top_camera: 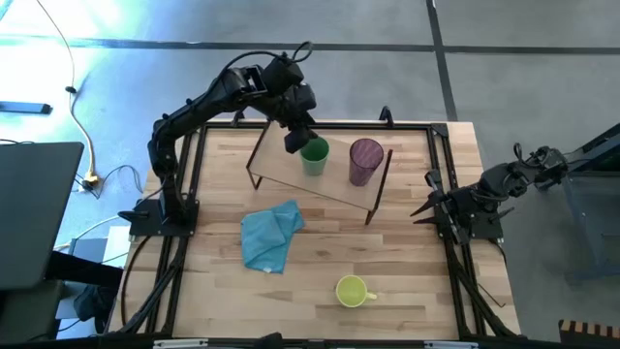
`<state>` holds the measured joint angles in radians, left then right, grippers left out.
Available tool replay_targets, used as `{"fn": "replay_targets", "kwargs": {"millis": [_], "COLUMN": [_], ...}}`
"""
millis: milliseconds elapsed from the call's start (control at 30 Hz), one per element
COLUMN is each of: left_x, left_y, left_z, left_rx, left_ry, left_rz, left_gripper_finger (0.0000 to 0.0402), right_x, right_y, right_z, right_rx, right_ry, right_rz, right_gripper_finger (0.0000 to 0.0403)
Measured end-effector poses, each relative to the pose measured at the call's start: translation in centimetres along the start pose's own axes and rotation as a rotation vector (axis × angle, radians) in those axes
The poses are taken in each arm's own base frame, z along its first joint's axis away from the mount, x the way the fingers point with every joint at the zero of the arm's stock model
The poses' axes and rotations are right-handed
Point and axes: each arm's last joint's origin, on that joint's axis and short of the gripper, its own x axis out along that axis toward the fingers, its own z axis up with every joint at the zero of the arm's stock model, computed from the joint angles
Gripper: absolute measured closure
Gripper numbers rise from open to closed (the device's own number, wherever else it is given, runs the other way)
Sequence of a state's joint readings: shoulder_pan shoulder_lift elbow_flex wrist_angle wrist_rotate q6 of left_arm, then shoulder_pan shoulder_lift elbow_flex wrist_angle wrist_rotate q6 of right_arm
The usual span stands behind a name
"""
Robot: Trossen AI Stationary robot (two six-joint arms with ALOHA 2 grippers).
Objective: Stack small to large cups/mugs on shelf
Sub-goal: Put the yellow mug on the shelf
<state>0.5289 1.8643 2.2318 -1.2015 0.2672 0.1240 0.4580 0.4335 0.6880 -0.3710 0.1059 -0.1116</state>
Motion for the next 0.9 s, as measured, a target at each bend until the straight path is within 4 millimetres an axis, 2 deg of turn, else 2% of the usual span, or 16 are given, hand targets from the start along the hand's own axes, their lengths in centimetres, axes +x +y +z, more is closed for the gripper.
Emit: {"fn": "replay_targets", "kwargs": {"millis": [267,700,900], "left_x": [-2.2,-4.5,-4.5], "left_y": [-2.1,-9.4,-12.2], "left_z": [0.3,0.6,0.7], "left_rx": [0.072,0.32,0.41], "left_ry": [-0.08,-0.196,-0.235], "left_rz": [-0.168,-0.302,-0.359], "left_gripper_finger": [0.0204,0.0204,0.0204], "right_x": [0.0,1.8,2.7], "right_y": [0.0,0.1,0.2], "right_z": [0.2,0.4,0.4], "right_rx": [0.004,0.002,0.0], "right_ry": [-0.015,-0.011,0.001], "right_rz": [-0.002,-0.003,-0.002], "right_gripper_finger": [0.0336,0.0336,0.0336]}}
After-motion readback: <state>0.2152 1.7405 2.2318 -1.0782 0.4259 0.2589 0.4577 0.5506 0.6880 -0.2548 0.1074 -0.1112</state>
